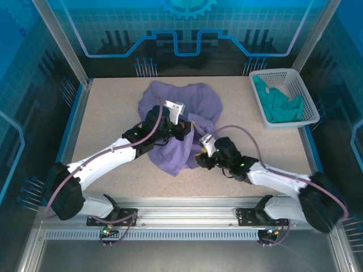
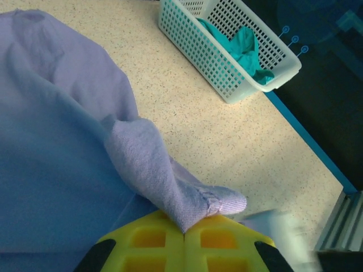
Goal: Fold the inside-out t-shirt
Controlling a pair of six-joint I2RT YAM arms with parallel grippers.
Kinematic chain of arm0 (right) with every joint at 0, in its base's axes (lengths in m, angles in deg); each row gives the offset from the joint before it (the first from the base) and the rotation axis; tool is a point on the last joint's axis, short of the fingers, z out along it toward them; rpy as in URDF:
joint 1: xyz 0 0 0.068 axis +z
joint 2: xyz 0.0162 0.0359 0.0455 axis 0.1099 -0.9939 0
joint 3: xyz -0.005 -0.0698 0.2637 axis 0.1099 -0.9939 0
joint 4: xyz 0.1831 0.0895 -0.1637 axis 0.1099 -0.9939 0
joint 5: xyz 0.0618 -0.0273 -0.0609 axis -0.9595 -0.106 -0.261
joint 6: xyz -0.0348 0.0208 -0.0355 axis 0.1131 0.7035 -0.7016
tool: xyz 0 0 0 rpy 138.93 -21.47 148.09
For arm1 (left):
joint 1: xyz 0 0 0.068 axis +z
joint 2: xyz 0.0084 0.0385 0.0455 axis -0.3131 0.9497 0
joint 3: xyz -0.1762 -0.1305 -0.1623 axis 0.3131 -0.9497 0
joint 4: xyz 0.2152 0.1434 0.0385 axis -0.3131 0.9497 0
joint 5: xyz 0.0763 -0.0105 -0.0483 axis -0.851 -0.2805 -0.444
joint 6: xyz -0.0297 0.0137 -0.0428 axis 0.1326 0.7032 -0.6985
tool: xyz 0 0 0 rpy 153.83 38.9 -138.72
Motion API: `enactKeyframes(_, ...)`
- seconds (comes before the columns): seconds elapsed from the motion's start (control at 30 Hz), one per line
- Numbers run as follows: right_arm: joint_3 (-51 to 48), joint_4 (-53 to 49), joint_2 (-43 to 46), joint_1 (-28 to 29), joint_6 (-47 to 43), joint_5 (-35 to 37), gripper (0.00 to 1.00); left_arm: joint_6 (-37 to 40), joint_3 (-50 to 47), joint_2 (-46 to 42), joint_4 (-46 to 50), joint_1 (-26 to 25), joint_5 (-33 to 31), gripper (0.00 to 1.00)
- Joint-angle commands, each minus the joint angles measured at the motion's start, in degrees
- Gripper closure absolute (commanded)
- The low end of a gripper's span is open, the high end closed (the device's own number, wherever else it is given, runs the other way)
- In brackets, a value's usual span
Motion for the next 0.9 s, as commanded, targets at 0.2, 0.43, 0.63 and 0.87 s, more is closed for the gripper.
enactKeyframes(0.2, 5.26, 26.72, -21.14, 2.62, -6.61, 12.72, 0.60, 1.73, 6.27, -6.60, 7.79, 1.15, 12.77, 1.00)
enactKeyframes(0.43, 13.26, 18.50, -27.07, 3.74, -4.88, 15.67, 0.51, -0.71, 8.33, -8.96, 7.57, 1.20, 17.09, 1.00)
enactKeyframes(0.63, 18.10, 11.88, -27.15, 3.54, -2.32, 17.96, 0.43, -1.12, 11.49, -7.67, 10.87, 1.22, 17.25, 1.00)
enactKeyframes(0.87, 17.49, 12.66, -28.85, 4.84, -0.92, 19.37, 0.36, -1.43, 13.20, -7.70, 11.15, 1.29, 14.15, 1.00)
